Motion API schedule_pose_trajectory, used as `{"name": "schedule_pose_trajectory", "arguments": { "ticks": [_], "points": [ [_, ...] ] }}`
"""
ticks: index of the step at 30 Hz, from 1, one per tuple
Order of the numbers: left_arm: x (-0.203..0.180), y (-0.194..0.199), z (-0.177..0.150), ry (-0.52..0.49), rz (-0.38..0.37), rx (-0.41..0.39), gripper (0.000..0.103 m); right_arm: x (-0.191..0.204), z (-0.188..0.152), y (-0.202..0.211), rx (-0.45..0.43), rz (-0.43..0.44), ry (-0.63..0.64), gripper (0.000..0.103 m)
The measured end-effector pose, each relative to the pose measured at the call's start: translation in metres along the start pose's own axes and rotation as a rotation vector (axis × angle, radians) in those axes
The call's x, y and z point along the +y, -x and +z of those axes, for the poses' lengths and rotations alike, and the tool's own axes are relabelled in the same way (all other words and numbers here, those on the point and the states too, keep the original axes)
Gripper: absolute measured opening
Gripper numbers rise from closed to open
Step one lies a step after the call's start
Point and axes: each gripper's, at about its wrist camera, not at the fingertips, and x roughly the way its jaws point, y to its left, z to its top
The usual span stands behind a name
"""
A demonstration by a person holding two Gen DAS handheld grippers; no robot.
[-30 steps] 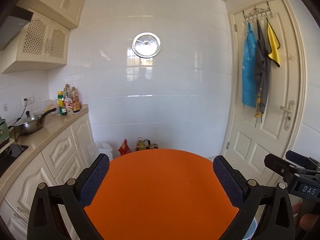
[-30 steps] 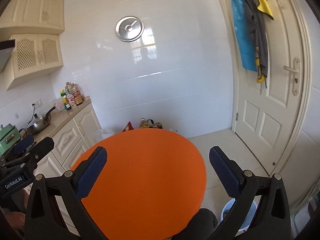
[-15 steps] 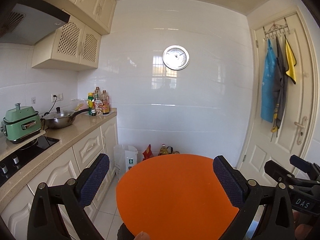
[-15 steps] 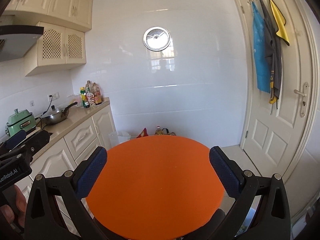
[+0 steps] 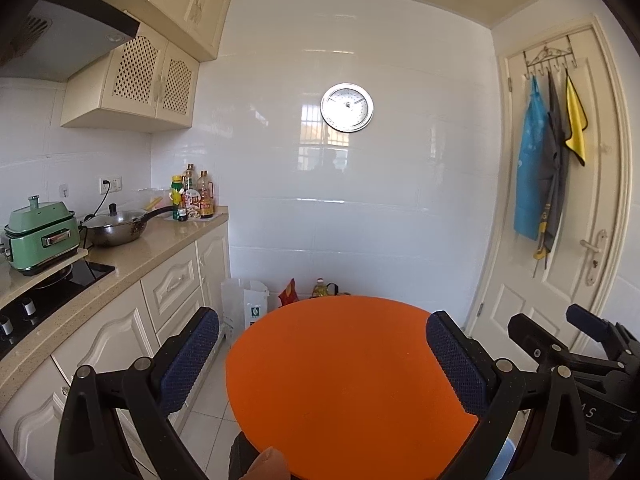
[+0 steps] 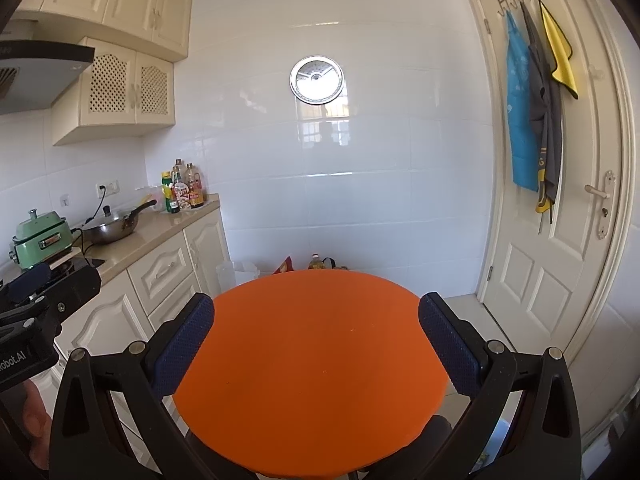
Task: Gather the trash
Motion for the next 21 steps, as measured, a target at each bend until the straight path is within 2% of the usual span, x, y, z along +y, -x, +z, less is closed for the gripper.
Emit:
{"name": "schedule_pose_trajectory", "arguments": {
  "ticks": [2, 7, 21],
  "points": [
    [0.001, -0.001, 0.001, 0.002, -0.006, 0.004, 0.102, -0.001, -0.001, 0.000, 0.004, 0.002, -0.008, 0.103],
    [-0.011, 0.004, 0.002, -0.025, 0.034, -0.021, 0.102, 0.000, 0.000, 0.001, -0.002, 0.001, -0.003, 0.103],
    [-0.025, 0.007, -0.023, -0.001, 0.010, -0.035, 0.102, 0.004, -0.004, -0.001, 0.012, 0.012, 0.005, 0.103]
  ]
}}
